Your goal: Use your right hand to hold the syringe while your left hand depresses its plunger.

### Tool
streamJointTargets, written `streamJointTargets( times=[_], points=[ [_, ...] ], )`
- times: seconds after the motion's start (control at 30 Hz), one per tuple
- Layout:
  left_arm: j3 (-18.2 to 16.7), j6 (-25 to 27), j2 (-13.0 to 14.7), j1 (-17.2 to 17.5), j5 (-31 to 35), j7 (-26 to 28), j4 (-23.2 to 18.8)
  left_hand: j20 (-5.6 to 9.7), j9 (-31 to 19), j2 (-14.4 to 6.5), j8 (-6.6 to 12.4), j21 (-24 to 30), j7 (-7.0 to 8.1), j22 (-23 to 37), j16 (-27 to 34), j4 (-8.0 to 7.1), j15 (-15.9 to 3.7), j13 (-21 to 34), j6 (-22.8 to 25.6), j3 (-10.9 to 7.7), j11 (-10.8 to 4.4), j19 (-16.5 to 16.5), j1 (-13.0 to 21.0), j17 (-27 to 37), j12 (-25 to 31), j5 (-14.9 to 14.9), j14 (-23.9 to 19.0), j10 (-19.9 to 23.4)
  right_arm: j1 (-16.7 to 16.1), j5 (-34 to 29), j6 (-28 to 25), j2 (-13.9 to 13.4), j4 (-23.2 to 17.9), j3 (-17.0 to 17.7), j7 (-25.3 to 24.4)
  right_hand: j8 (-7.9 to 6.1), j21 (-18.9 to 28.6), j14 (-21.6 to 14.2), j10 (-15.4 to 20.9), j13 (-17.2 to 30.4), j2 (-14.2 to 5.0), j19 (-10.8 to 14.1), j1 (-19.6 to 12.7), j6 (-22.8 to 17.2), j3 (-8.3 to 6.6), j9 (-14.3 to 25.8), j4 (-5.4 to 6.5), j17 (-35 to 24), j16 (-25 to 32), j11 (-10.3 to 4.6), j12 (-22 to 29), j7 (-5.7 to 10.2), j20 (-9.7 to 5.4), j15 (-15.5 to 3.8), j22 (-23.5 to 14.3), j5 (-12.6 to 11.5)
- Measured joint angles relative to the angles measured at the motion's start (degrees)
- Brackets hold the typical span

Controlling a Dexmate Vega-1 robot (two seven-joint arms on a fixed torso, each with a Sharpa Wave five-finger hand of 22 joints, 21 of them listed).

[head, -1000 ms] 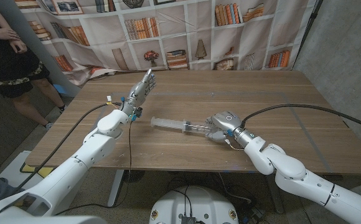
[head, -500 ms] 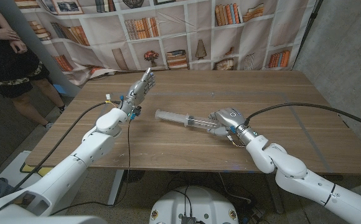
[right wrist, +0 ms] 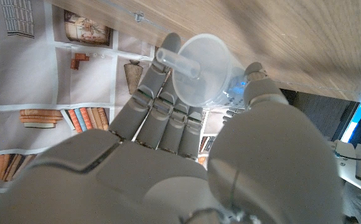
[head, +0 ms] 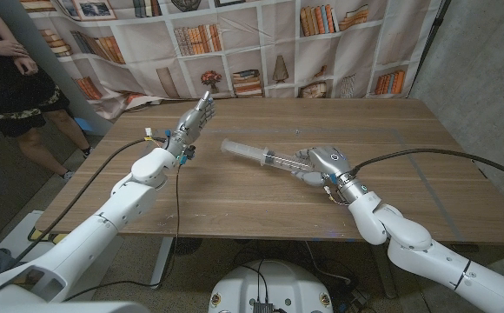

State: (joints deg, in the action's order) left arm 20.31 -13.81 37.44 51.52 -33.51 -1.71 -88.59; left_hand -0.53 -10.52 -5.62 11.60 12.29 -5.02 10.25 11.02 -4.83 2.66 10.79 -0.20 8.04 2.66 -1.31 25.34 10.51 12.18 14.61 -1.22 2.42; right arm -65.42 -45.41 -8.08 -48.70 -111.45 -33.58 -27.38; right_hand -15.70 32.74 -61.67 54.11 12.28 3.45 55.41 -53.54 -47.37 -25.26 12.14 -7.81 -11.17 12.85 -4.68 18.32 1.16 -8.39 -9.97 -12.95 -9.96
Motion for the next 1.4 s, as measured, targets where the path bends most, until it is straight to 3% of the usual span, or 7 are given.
streamJointTargets(
  times=[0.17, 0.2, 0.6, 1.0, 1.4],
  points=[
    [-0.06, 0.05, 0.09, 0.0, 0.23, 0.09, -0.13, 0.0, 0.0, -0.01, 0.0, 0.0, 0.0, 0.0, 0.0, 0.0, 0.0, 0.0, 0.0, 0.0, 0.0, 0.0, -0.01, 0.0, 0.0, 0.0, 0.0, 0.0, -0.26, 0.39, 0.67, 0.59, 1.56, 0.52, -1.31, 0.07, 0.33, -0.2, 0.0, -0.04, -0.29, -0.22, 0.29, 0.0, 0.0, 0.0, 0.0, -0.01, -0.07, 0.0, 0.0, 0.0, 0.22, -0.2, 0.0, 0.02],
    [-0.12, 0.05, 0.27, -0.12, 0.25, 0.09, -0.41, 0.0, 0.0, -0.01, 0.0, 0.0, 0.0, 0.0, 0.0, 0.0, 0.0, 0.0, 0.0, 0.0, 0.0, 0.0, -0.01, 0.0, 0.0, 0.0, 0.0, 0.0, -0.27, 1.48, 2.49, 0.67, 1.76, 0.57, -4.84, 0.07, 0.33, -0.21, 0.0, -0.04, -0.29, -0.23, 0.29, 0.0, 0.0, 0.0, 0.0, -0.01, -0.07, 0.0, -0.01, 0.0, 0.22, -0.21, 0.0, 0.04],
    [-0.12, -0.5, 0.59, -1.26, 0.59, -1.43, -0.66, 0.0, 0.0, -0.45, -0.43, -0.22, 0.05, 0.0, -0.24, -0.05, 0.03, 0.0, -0.32, 0.44, 0.44, 0.0, -0.45, 0.0, -0.33, -0.22, 0.03, -0.44, 0.11, 3.3, 6.56, 2.4, 5.37, 0.95, -11.72, 0.23, 0.54, -0.31, 0.0, -0.32, -0.29, -0.4, 0.29, -0.01, 0.24, -0.01, 0.23, 0.26, -0.08, 0.0, -0.2, 0.0, 0.4, -0.3, 0.0, 0.23],
    [0.96, -1.84, 0.38, -3.85, -0.79, -7.06, 0.45, -0.5, 0.0, 0.36, -0.89, -0.45, -0.41, 0.0, -0.48, -0.16, 1.03, 0.0, -2.68, 1.28, 1.42, 0.94, -0.32, 0.0, -0.95, -0.44, 1.47, -1.89, 1.32, 3.66, 9.18, 3.87, 7.62, 0.67, -15.89, 0.53, 0.88, -0.71, 0.06, -0.44, -0.28, -0.4, 0.28, -0.11, 0.48, 0.2, 0.45, 0.25, -0.24, -0.05, -0.45, 0.1, 0.4, -1.12, 0.0, 0.26],
    [1.88, -2.47, -0.93, -4.96, -2.46, -10.13, 2.18, -0.82, 0.0, 1.54, -1.22, -0.45, -0.51, 0.0, -0.48, -0.32, 1.44, 0.0, -3.4, 1.91, 2.02, 1.25, -0.49, 0.0, -0.95, -0.44, 1.87, -2.49, 1.44, 4.44, 11.01, 4.45, 7.23, 1.64, -18.55, 0.72, 1.17, -0.81, 0.05, -0.59, -0.41, -0.39, 0.41, -0.12, 0.87, 0.27, 0.54, 0.2, -0.24, -0.05, -0.65, 0.1, 0.4, -1.21, 0.01, 0.19]
  ],
)
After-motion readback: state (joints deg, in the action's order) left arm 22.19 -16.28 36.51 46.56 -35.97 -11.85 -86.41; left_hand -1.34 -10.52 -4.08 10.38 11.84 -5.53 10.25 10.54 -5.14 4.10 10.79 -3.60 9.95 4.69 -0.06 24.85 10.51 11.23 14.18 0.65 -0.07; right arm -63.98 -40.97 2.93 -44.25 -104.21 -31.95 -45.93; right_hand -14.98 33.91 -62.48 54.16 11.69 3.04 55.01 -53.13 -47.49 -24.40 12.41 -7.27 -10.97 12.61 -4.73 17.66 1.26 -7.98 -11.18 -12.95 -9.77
